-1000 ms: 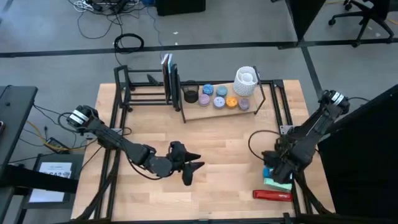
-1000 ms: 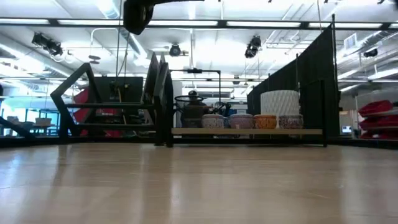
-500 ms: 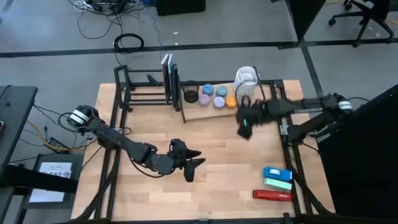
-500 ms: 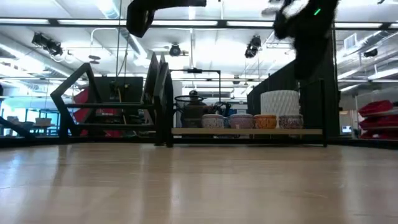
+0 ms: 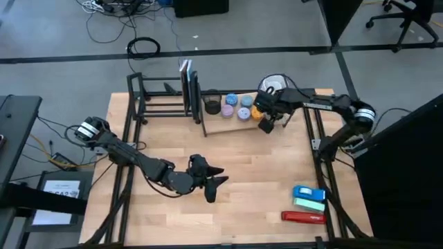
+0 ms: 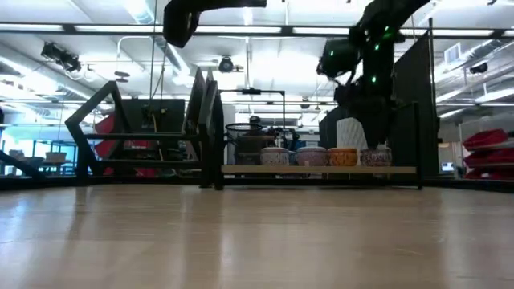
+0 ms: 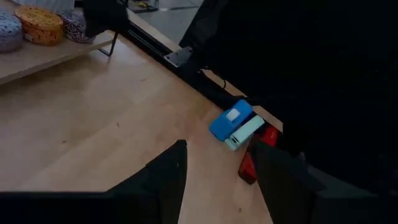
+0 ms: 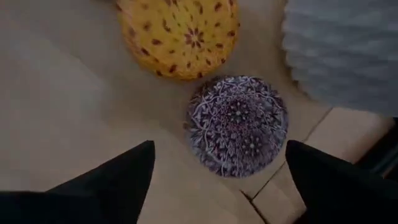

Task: Stock shelves
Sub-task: Remove the dark red scented candle from the shelf, then adjust the shelf on the table, then remove the yellow scented candle from the shelf

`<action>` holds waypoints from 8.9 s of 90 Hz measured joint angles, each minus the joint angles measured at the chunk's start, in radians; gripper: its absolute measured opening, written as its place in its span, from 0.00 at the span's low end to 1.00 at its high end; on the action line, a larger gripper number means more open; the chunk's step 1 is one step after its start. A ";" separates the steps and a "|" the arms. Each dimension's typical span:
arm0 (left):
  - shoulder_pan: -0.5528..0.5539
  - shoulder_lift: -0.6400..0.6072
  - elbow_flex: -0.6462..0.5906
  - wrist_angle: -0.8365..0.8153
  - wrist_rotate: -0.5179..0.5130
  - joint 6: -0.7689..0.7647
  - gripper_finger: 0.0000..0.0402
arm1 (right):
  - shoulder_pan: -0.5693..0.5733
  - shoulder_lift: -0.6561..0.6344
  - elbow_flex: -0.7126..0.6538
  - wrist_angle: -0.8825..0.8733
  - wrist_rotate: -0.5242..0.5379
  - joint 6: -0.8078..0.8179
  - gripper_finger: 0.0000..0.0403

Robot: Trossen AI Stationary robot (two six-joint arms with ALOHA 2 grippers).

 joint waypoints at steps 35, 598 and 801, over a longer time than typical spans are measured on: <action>-0.003 0.000 0.000 -0.001 0.002 0.000 0.41 | -0.036 0.036 -0.008 0.032 -0.057 -0.006 0.95; 0.492 0.006 0.205 -0.578 -0.088 0.255 0.00 | 0.671 -0.286 -0.459 0.738 0.313 0.226 0.53; 0.374 0.016 0.266 -0.580 -0.069 0.286 0.00 | 0.026 0.015 -0.273 0.834 -0.174 -0.197 0.65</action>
